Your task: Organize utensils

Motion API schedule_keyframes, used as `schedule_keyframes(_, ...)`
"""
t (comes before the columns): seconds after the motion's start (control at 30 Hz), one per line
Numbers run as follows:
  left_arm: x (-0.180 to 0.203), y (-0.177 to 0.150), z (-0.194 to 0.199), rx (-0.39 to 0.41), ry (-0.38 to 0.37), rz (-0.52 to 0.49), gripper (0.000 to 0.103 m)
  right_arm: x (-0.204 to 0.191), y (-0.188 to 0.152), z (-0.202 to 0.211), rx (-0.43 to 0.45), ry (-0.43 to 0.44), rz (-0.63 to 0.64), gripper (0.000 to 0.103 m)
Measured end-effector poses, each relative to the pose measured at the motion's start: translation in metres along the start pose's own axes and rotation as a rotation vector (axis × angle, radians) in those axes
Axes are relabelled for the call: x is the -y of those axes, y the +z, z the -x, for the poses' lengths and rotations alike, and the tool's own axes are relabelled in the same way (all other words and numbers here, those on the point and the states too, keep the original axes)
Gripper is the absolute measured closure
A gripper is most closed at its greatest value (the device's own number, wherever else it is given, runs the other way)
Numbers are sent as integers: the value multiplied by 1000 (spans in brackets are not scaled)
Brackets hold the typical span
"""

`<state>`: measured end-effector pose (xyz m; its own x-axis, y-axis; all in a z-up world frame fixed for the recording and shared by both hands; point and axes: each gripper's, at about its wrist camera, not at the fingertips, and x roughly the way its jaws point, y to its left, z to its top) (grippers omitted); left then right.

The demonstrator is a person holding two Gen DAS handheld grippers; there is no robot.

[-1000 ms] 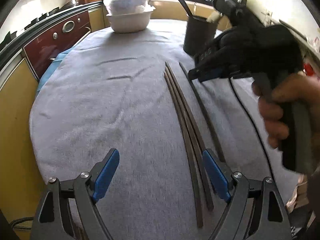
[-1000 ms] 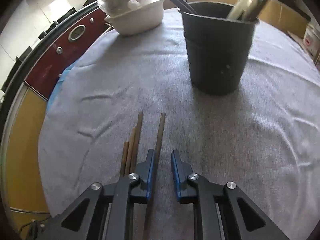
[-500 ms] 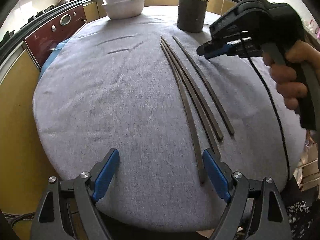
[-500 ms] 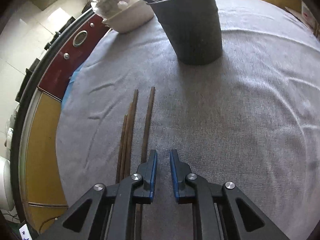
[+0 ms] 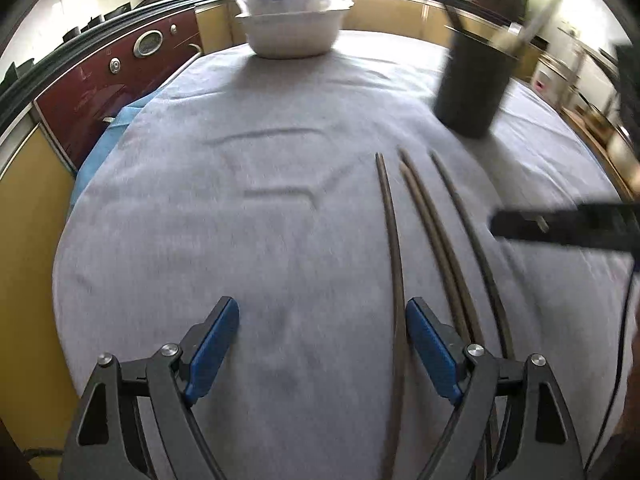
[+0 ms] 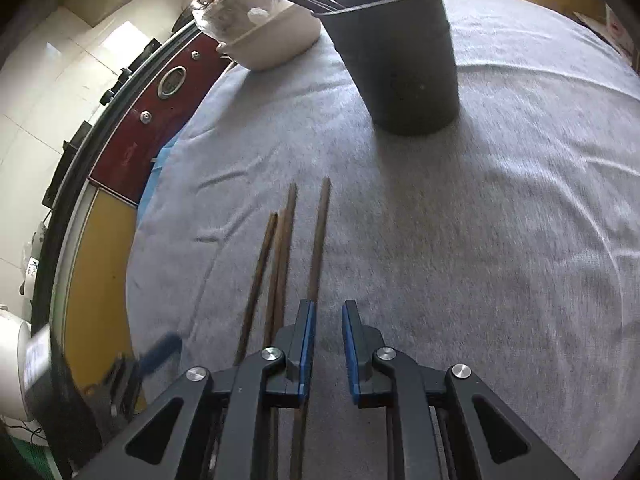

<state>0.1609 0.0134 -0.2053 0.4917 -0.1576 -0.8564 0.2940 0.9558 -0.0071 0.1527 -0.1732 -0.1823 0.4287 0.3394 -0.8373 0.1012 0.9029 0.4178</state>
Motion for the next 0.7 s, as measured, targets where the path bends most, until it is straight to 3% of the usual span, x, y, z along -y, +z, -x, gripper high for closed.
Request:
schedule_keyframes(0.3, -6, 54, -25, -30, -15, -7, 33, -16, 42, -29, -34, -85, 6, 84)
schedule_keyframes(0.5, -6, 92, -48, -77, -27, -22, 36, -22, 65, -42, -65, -143, -10, 83)
schedule_keyframes(0.57, -3, 98, -50, -75, -22, -38, 46, -25, 68, -45, -79, -164, 5, 83)
schedule_keyframes(0.67, 4, 104, -52, -60, -38, -59, 70, -32, 68, -47, -81, -203, 42, 86)
schedule_keyframes(0.7, 7, 104, -52, -54, -46, -66, 86, -33, 67, -48, -75, -218, 53, 92)
